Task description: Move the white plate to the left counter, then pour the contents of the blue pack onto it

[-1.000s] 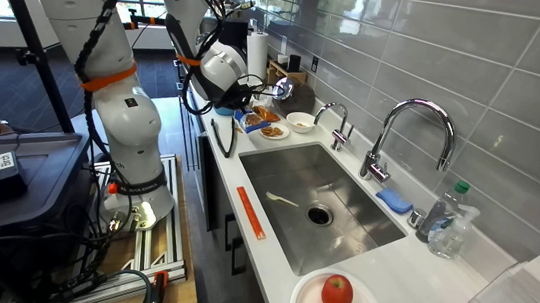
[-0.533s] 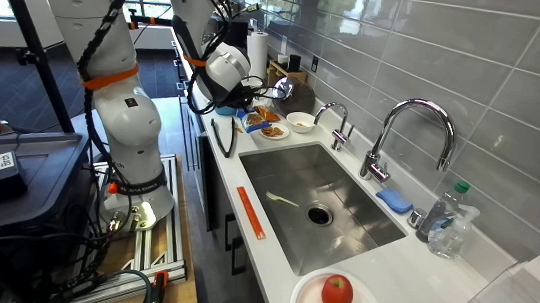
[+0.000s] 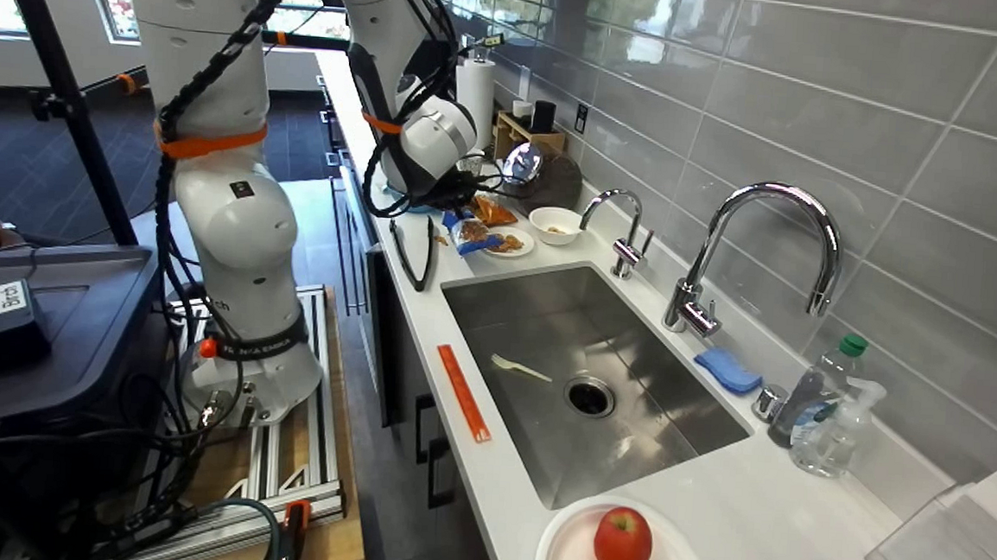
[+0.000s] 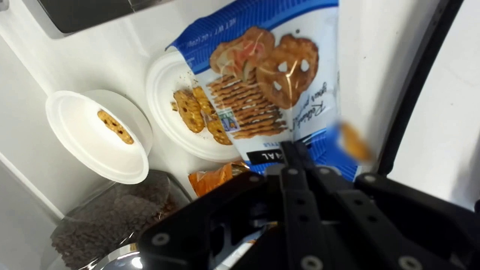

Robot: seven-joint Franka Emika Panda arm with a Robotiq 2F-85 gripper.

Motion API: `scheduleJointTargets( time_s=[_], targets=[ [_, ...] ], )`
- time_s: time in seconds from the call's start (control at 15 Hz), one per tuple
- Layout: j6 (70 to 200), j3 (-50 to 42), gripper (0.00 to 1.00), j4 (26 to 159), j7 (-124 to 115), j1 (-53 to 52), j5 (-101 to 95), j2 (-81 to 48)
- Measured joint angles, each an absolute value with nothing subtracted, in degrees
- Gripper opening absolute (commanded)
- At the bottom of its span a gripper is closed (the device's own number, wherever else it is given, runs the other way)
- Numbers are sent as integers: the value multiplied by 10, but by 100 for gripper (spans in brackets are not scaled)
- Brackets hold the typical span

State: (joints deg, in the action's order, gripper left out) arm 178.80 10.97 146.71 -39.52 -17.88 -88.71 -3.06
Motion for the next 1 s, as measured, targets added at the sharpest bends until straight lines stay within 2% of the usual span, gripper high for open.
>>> scheduleJointTargets(
  time_s=[0.33, 0.4, 0.47, 1.0],
  targets=[
    [1788, 108, 0, 1445, -395, -178, -887, -76],
    [1788, 108, 10, 1442, -395, -178, -887, -83],
    [1788, 108, 27, 1439, -395, -178, -887, -88],
    [1788, 109, 86, 1428, -396, -178, -887, -100]
  ],
)
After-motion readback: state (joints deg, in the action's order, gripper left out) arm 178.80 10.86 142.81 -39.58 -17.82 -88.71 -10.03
